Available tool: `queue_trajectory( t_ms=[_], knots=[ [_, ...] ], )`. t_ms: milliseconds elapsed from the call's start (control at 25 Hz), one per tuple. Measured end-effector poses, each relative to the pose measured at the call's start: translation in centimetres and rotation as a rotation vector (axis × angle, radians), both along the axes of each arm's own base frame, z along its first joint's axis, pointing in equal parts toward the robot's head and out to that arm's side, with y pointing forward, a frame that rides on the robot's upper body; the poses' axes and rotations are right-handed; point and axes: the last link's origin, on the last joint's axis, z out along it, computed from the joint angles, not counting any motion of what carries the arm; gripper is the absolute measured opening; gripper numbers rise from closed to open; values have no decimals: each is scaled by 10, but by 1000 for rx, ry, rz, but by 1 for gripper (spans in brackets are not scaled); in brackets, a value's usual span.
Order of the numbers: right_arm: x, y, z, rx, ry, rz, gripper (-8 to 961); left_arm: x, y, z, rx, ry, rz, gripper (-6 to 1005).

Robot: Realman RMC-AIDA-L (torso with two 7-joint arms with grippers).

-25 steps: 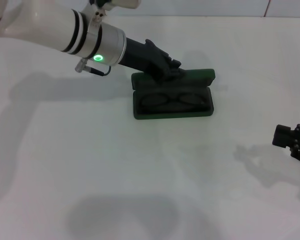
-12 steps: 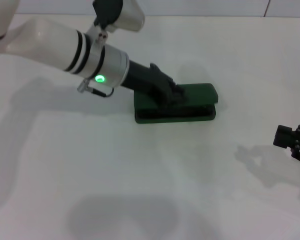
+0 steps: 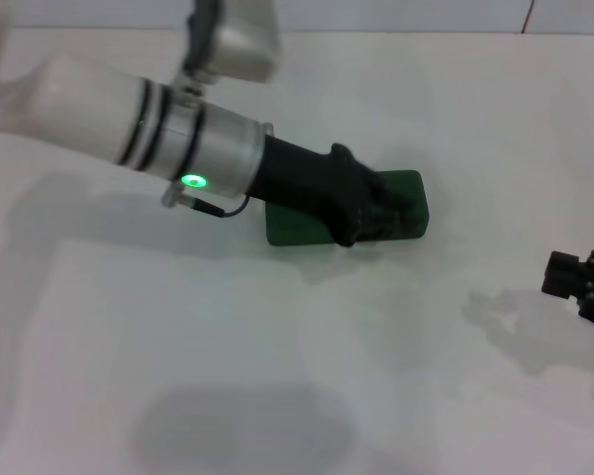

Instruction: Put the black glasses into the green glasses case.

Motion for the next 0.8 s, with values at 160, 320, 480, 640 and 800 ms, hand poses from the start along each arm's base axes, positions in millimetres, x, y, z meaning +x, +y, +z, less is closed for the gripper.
queue_trajectory(
  t_ms=[160, 320, 480, 640, 800],
  knots=[
    [-11, -1, -6, -33, 0, 96, 144, -4, -28, 49, -57, -269, 10, 211],
    [-27, -5, -7, -36, 43, 226, 229, -39, -66, 90, -57, -519, -89, 295],
    [-42, -1, -6, -50, 82, 302, 342, -71, -91, 104, 17, -567, -100, 403],
    [-60, 7, -10, -61, 113, 362, 444, -92, -108, 101, 47, -522, -100, 492],
    [-80, 20, -27, -101, 85, 412, 535, -103, -115, 99, 86, -521, -80, 580]
  ],
)
